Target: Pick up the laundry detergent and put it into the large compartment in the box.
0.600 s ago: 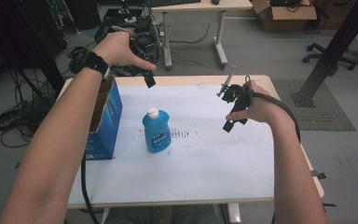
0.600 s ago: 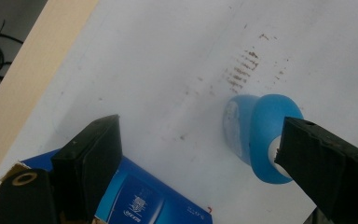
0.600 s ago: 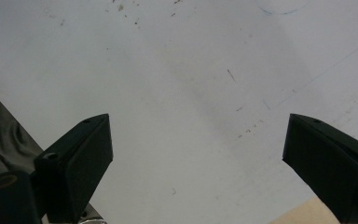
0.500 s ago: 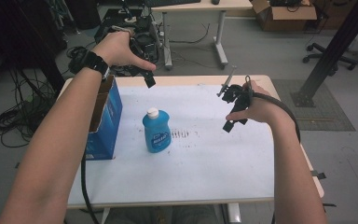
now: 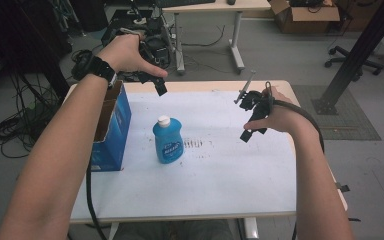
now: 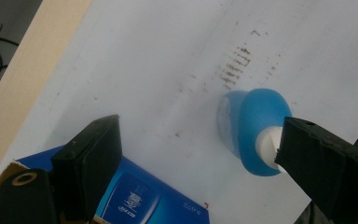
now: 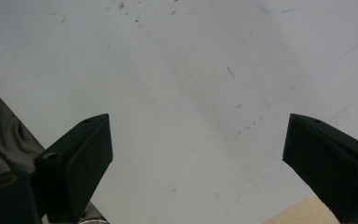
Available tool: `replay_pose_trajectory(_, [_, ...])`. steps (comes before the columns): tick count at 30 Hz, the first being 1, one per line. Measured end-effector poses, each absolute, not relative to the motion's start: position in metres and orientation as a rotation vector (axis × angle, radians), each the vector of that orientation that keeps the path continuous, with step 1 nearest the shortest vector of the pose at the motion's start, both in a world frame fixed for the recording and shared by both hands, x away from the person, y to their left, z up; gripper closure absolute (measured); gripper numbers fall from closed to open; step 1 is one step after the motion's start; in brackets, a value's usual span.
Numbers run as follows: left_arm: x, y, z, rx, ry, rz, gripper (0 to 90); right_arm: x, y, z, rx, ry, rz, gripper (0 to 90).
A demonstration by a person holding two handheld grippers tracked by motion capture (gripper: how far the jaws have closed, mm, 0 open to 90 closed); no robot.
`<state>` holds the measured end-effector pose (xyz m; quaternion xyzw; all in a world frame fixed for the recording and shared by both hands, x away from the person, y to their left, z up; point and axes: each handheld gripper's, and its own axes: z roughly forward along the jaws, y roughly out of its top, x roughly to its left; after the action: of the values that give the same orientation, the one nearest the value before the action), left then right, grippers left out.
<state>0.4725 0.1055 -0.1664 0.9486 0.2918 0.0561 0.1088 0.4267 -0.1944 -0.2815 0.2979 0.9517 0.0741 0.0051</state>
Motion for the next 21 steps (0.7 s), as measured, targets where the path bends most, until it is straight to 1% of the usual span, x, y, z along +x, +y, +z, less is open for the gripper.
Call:
replay_pose_trajectory(9, [0.461,0.099,-0.167,2.84,0.792,0.166,13.9,0.425,-0.198,-0.28,0.943,2.973,0.236,8.5])
replay_pose_trajectory(19, [0.449,0.094,-0.166,2.86,0.76,0.178,12.2,0.424,-0.2,-0.282,0.949,2.972,0.244,8.5])
replay_pose_trajectory(21, [0.446,0.093,-0.169,2.856,0.753,0.151,12.3,0.423,-0.2,-0.283,0.946,2.975,0.244,8.5])
